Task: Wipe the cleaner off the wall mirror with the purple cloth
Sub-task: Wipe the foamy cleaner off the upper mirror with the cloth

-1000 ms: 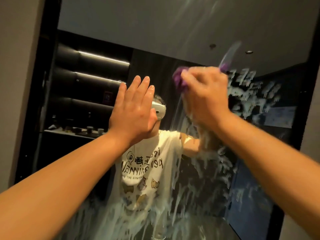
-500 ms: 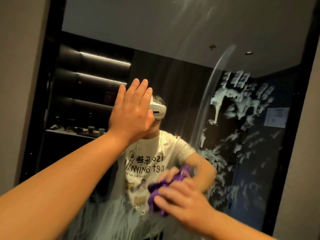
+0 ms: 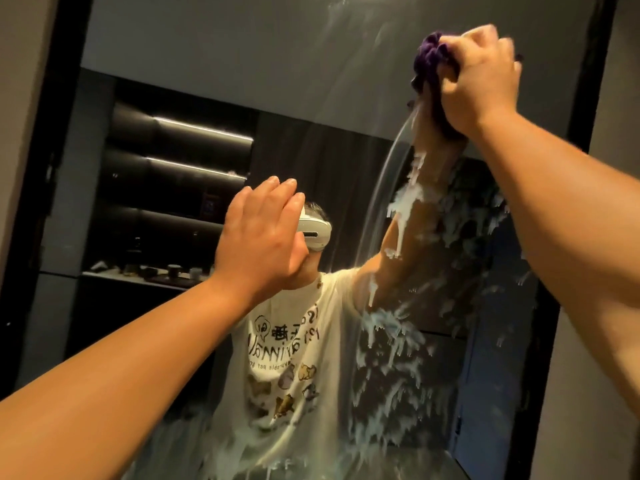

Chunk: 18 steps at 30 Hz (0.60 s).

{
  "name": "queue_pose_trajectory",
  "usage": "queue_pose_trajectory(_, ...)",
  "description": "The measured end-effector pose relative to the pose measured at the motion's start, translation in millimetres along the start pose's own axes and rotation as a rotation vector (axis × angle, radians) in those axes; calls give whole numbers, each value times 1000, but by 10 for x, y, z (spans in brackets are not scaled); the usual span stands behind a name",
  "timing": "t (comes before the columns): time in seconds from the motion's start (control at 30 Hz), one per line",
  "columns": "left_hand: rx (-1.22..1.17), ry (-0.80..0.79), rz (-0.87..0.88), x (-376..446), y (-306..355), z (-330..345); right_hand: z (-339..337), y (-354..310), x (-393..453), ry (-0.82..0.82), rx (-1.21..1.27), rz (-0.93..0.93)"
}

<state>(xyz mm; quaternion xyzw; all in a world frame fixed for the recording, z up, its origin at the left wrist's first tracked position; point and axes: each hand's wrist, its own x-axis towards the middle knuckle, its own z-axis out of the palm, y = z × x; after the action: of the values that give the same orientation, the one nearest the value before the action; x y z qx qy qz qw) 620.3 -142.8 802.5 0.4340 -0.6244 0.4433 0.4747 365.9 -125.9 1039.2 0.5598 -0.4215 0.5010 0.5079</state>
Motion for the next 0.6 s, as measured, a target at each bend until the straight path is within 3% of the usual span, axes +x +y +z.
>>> queue_pose_trajectory(0.13,15,11,29,-25,-12,68,108,-113,-442,16,23,-59)
queue_pose_trajectory(0.3,7,47,20,-37,0,48,142,-558,-2103,-81,292,-355)
queue_pose_trajectory(0.47,26,8,14,-34,39,-25,199,-512,-3843,-116,236,-747)
queue_pose_trajectory(0.6,28,-22,-16,-38,73,-70,70,-534,-4092,-242,320,-825)
